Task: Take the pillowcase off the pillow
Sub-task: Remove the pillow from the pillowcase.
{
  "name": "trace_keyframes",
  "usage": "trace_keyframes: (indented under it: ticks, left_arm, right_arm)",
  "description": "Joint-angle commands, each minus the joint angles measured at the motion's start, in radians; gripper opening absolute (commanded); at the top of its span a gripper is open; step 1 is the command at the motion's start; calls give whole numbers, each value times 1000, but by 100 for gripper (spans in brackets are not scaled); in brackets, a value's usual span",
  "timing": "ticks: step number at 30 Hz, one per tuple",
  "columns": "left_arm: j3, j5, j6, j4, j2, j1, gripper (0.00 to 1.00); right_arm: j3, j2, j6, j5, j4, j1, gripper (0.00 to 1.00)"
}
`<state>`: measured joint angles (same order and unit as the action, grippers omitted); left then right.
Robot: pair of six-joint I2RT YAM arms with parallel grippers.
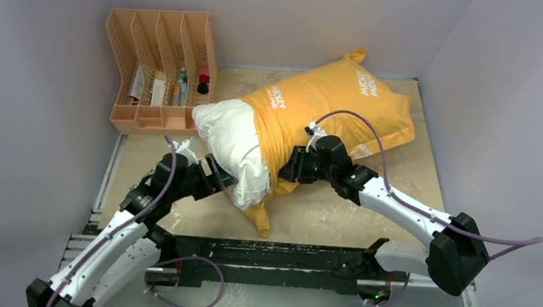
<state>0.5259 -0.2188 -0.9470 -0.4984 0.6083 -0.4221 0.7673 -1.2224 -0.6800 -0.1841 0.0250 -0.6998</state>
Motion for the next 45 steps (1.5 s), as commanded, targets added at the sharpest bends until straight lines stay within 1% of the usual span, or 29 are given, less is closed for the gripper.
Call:
trace_keyframes:
  ticks: [1, 5, 6, 7, 9, 12, 14, 16, 18, 19, 21, 22, 23, 26, 28, 29, 30, 31, 32, 33, 35, 36, 38, 39, 41, 45]
  left_arm:
    - [24, 182, -76, 169, 19, -212, 80]
    - [-10, 236, -121, 316, 84, -310, 81]
    - [-23, 254, -133, 358, 90, -328, 76]
    - [-33, 269, -145, 393, 94, -335, 65]
    - [-47, 295, -154, 454, 105, -337, 36]
    - [-13, 312, -133, 463, 156, -337, 0]
    - [16, 312, -113, 448, 187, -337, 0]
    - [40, 314, -97, 433, 203, -337, 0]
    - [56, 312, -87, 417, 206, -337, 0]
    - [61, 312, -87, 407, 202, -337, 0]
    - [71, 315, -89, 380, 188, -337, 0]
    - [74, 319, -91, 368, 179, -337, 0]
    - [76, 321, -92, 358, 167, -337, 0]
    - [79, 325, -97, 343, 148, -336, 0]
    - [88, 325, -96, 342, 152, -337, 0]
    - [96, 323, -95, 344, 160, -337, 0]
    - [104, 320, -92, 345, 171, -336, 0]
    - [113, 319, -88, 342, 181, -337, 0]
    - [127, 319, -85, 340, 189, -337, 0]
    - [135, 320, -79, 336, 194, -337, 0]
    - [162, 345, -61, 292, 196, -337, 0]
    - [178, 369, -50, 259, 194, -337, 0]
    - [218, 428, -20, 179, 190, -337, 0]
    - [238, 459, -7, 137, 189, -336, 0]
    - [279, 526, 24, 64, 186, -336, 0]
    - [354, 655, 56, -42, 188, -335, 0]
  right_arm:
    - [19, 7, -23, -8, -45, -2, 52]
    - [-47, 77, -59, 6, -27, -2, 61]
    - [-72, 105, -71, -3, -27, -3, 63]
    - [-100, 132, -84, -17, -30, -4, 64]
    - [-165, 184, -119, -58, -67, -5, 66]
    - [-259, 242, -180, -107, -126, -16, 67]
    - [-314, 264, -222, -113, -178, -37, 69]
    - [-368, 256, -270, -114, -271, -53, 70]
    - [-411, 240, -325, -70, -376, -57, 70]
    - [-433, 235, -379, -21, -446, -62, 71]
    - [-492, 209, -413, 27, -663, -64, 73]
    - [-501, 186, -417, 40, -740, -64, 74]
    - [-481, 155, -405, 42, -775, -64, 74]
    - [-405, 43, -356, 35, -808, -64, 75]
    - [-404, -37, -371, 30, -919, -64, 75]
    - [-408, -80, -377, 21, -993, -63, 70]
    - [-408, -121, -384, 4, -1041, -64, 63]
    - [-407, -156, -408, 2, -1061, -64, 53]
    - [-407, -182, -415, 4, -1081, -63, 35]
    - [-404, -202, -403, 4, -1096, -62, 19]
    - [-381, -193, -369, 22, -1030, -58, 3]
    - [-359, -172, -347, 38, -941, -58, 0]
    - [-307, -107, -264, 102, -736, -58, 0]
    - [-285, -67, -225, 161, -627, -58, 0]
    - [-246, 7, -197, 253, -388, -58, 0]
    - [-236, 109, -150, 496, -131, -54, 0]
